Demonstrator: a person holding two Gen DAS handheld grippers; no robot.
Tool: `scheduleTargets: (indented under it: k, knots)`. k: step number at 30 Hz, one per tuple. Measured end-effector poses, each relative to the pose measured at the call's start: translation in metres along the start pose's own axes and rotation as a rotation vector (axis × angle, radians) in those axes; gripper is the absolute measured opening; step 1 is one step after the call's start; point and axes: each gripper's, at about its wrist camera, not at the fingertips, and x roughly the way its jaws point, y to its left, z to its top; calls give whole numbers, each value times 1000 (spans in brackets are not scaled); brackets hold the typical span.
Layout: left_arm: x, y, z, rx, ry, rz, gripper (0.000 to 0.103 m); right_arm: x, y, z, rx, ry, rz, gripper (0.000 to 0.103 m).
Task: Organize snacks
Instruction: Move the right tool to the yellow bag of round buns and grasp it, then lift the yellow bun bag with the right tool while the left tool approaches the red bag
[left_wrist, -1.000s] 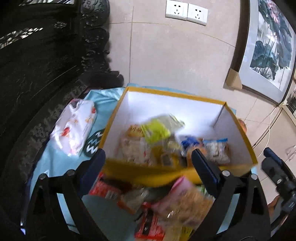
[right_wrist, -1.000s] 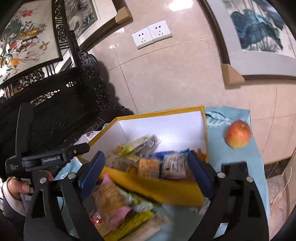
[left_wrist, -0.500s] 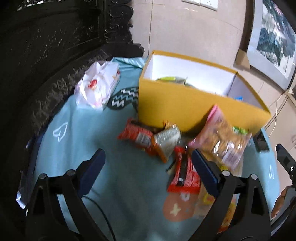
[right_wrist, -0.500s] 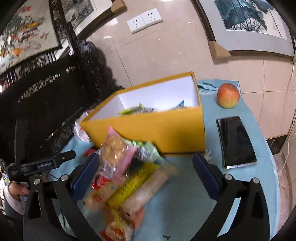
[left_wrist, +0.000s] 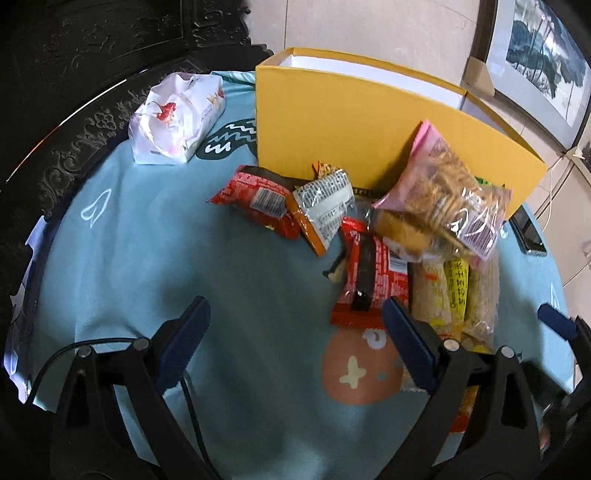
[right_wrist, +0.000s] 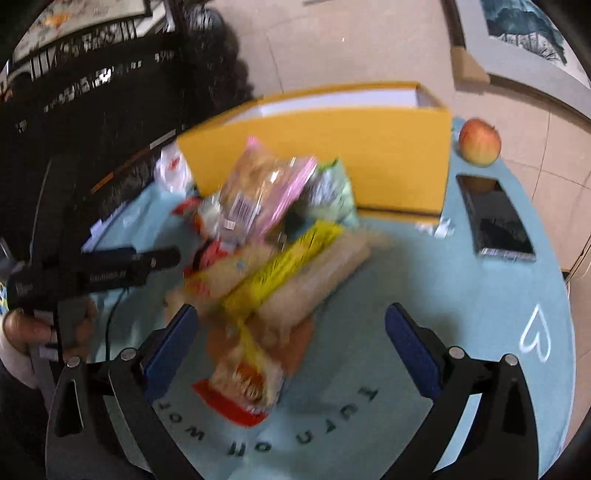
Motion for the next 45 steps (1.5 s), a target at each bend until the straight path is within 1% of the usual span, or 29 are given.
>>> scheduleTargets:
  k: [2,4,5,6,7,8,9,10,12,16,23,26,28,33,37,39,43,45]
  knots:
    - [0,0,-1,3,2,-6,96,3,8,-4,-25,12,-21,101]
    - [0,1,-2,6,5,-7,96,6,17,-8,-59,23,-33,95]
    - [0,1,-3,5,6,-7,96,10,25,-11,-94,45,-39,80]
    - [1,2,-3,4,8,-9,96,13,30,-13,-122,66,-50,69]
    - [1,3,-3,2,11,-9,96,17,33,-14,-144,84,-66,67]
    - [2,3,-3,1,14,-9,96,22,37,-17,-168,105,-80,61]
    - [2,3,-4,0,15,-10,96,26,40,-21,-182,120,-74,51]
    - [2,3,-4,1,16,-13,96,26,43,-22,-193,118,-79,51]
    - [3,1,-5,10,18,-14,96,23,42,-22,-202,107,-61,38]
    - [3,-3,-7,26,21,-16,96,10,19,-18,-129,80,-6,37]
    - [3,-21,-4,68,11,-26,96,-18,-41,-3,71,-26,69,37]
    - [3,-30,-1,87,0,-14,96,-15,-59,0,139,-59,90,37]
    - [2,-32,4,88,-5,-10,96,-13,-67,-2,175,-62,115,37]
    - [-4,-25,20,18,-43,1,96,-7,-69,-3,195,-62,156,37]
    - [0,-21,29,1,-35,11,97,-9,-68,-3,202,-72,177,37]
    - [2,-18,31,10,-40,30,98,-10,-68,-3,202,-79,183,37]
    - [11,1,37,1,-61,104,99,-12,-69,-3,201,-84,190,38]
    - [15,10,40,-15,-87,111,99,-12,-67,-3,192,-84,197,38]
